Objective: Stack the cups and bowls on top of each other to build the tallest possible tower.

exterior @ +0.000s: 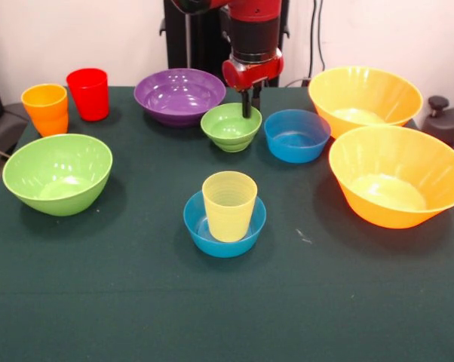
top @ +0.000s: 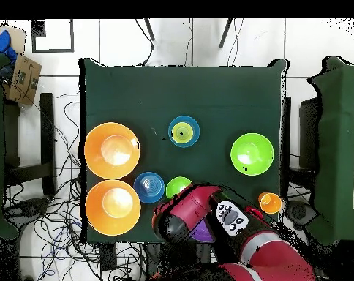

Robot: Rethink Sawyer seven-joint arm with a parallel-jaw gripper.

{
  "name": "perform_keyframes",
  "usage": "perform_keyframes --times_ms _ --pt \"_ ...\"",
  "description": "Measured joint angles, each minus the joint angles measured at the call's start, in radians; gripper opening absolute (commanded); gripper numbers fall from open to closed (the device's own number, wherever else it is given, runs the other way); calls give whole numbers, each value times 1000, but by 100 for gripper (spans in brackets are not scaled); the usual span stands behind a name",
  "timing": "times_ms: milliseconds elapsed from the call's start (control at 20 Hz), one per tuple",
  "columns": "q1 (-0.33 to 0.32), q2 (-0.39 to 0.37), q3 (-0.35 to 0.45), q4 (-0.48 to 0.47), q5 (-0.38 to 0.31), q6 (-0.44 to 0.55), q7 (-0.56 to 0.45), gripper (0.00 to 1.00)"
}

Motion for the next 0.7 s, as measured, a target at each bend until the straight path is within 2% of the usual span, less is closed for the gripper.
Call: perform_keyframes --times_ms 200,400,550,600,700 --pt "0 -5 0 0 8 0 0 0" --pt "-3 -32 2 6 45 1 0 0" --pt "-11 -81 12 16 120 7 0 0" --pt "-16 -110 21 18 170 21 0 0" --pt "-19 -129 29 18 206 35 0 0"
